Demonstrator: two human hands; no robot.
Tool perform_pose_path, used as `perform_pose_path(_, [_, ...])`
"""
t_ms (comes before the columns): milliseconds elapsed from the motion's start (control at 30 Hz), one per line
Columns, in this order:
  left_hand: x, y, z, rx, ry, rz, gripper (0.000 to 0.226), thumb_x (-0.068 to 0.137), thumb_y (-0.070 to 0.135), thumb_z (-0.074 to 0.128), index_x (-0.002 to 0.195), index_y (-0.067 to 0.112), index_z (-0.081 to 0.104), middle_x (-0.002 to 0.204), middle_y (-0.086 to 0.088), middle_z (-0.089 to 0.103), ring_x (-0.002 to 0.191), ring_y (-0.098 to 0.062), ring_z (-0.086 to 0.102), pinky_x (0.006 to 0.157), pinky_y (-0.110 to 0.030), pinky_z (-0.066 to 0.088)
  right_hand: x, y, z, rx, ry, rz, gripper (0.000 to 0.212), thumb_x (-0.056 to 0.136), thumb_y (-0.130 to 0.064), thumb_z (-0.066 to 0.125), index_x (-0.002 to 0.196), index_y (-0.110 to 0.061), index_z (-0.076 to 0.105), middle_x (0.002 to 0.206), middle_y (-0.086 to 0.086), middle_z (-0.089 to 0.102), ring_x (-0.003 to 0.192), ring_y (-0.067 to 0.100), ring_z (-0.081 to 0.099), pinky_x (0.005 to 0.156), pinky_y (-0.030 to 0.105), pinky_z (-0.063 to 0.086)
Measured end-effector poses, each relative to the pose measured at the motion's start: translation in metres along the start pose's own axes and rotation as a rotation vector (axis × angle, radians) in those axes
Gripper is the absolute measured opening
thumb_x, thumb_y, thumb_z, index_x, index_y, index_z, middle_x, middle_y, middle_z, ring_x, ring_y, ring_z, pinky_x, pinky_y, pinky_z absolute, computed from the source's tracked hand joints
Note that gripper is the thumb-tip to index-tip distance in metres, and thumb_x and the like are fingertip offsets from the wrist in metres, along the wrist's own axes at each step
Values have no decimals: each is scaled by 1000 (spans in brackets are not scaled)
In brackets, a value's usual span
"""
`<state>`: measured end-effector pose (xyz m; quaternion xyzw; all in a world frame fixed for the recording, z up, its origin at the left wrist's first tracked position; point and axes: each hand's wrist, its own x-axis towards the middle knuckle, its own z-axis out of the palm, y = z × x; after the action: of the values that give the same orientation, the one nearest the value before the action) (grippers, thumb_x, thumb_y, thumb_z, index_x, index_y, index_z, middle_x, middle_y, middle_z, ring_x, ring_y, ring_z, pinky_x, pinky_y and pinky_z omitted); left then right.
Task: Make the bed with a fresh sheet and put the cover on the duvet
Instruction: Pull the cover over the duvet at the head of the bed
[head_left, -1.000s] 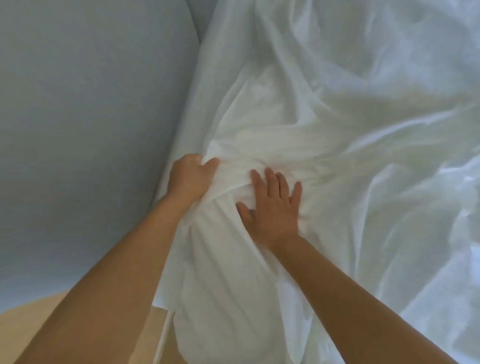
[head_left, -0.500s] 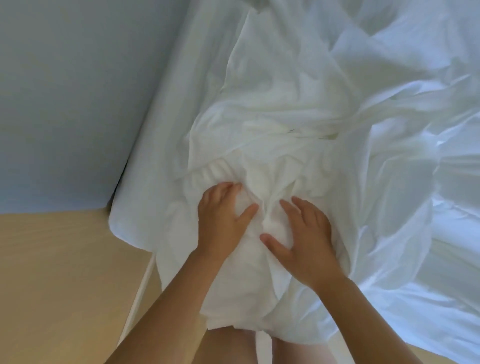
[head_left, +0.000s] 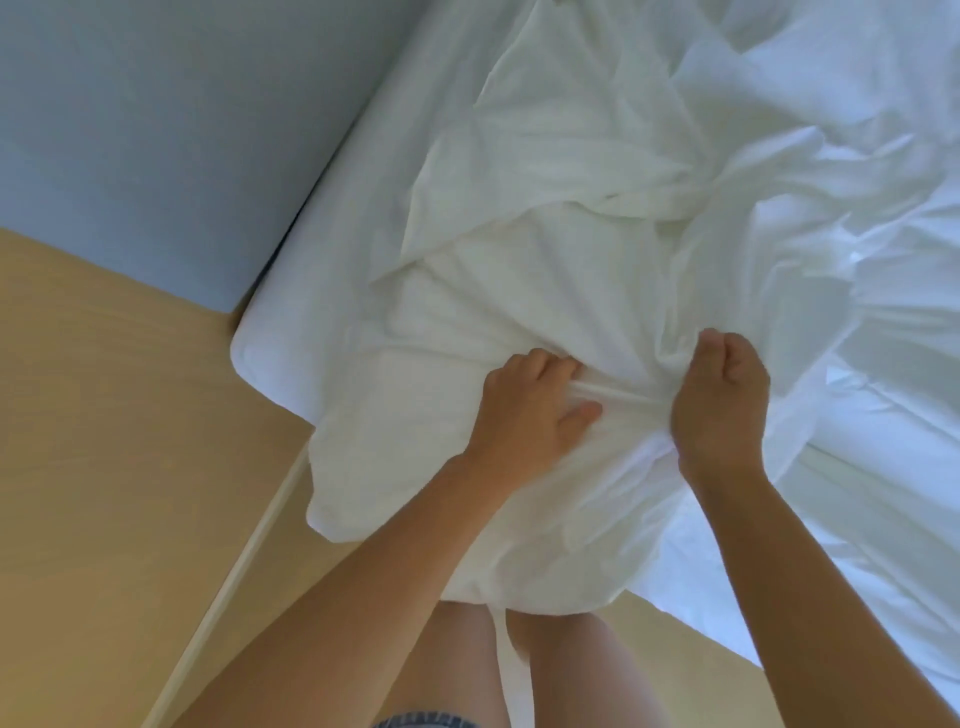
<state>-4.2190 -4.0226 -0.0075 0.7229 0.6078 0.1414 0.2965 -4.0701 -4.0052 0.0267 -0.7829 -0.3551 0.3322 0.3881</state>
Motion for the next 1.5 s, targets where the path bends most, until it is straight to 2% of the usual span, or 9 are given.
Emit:
perform_pose_path(133, [-1, 30, 12, 192, -127, 64, 26, 97, 28, 43, 116, 17, 58, 115, 2, 57, 108, -20, 48, 87, -31, 31, -20, 24, -22, -416, -222, -84, 36, 88, -51, 53, 85, -18, 42, 67, -12, 45, 62, 8, 44, 63, 28, 32])
perform_pose_path(300, [-20, 59, -2, -359, -268, 90, 18, 89, 9, 53, 71, 6, 49, 69, -1, 43, 68, -19, 40, 66, -32, 33, 2, 33, -33, -540, -151, -143, 34, 93, -36, 52, 91, -3, 54, 75, 8, 58, 85, 36, 56, 68, 34, 33])
perform_pose_path(467, [-17, 33, 1, -149, -335, -74, 44, 91, 24, 58, 131, 9, 48, 133, -8, 46, 126, -22, 39, 104, -26, 27, 22, 48, -56, -276, 231, 140, 29, 95, -27, 47, 75, -7, 49, 71, 8, 56, 81, 33, 53, 68, 31, 33])
perform_pose_path(633, [-36, 29, 24, 104, -193, 40, 76, 77, 55, 63, 140, 20, 37, 140, -1, 38, 133, -19, 28, 105, -32, 18, 13, 59, -65, 43, 248, 296, 19, 91, -32, 55, 87, -17, 45, 94, 6, 51, 80, 18, 49, 74, 29, 40])
perform_pose_path(900, [-37, 20, 30, 360, -401, 164, 96, 80, 60, 57, 151, 22, 6, 159, 0, 0, 145, -15, -7, 115, -36, 1, -81, 90, -45, 278, 28, 591, 109, 55, -65, 75, 142, -20, 25, 127, -6, 32, 120, 13, 37, 97, 33, 36])
perform_pose_path(1067, [-61, -13, -12, 247, -189, 126, 89, 77, 49, 70, 146, 9, 31, 152, -12, 29, 141, -27, 22, 113, -42, 20, -77, 90, -8, 373, -207, 491, 94, 48, -45, 85, 123, -30, 29, 127, -4, 48, 117, 15, 51, 101, 41, 45])
perform_pose_path(1233, [-90, -52, -25, 542, -350, -128, 129, 59, 67, 73, 151, 19, -5, 158, -14, 6, 145, -30, 8, 109, -58, 22, -62, 70, 31, 268, -305, 389, 123, 34, -57, 85, 135, -21, 26, 128, -8, 49, 125, 18, 47, 105, 43, 40])
perform_pose_path(1367, [-76, -71, -9, 668, -367, 19, 128, 62, 53, 77, 149, 25, -13, 156, -23, 7, 143, -39, 12, 104, -62, 25, -57, 70, 44, 95, -174, 337, 87, 57, -41, 87, 126, -15, 43, 102, -16, 52, 103, 12, 53, 90, 34, 46])
perform_pose_path(1500, [-45, -88, -17, 659, -386, 13, 107, 80, 35, 69, 145, 26, -14, 153, -20, 13, 139, -35, 20, 105, -46, 31, -47, 69, 30, 423, -207, 435, 17, 63, -4, 76, 77, -8, 66, 64, -3, 63, 63, 13, 61, 61, 31, 51])
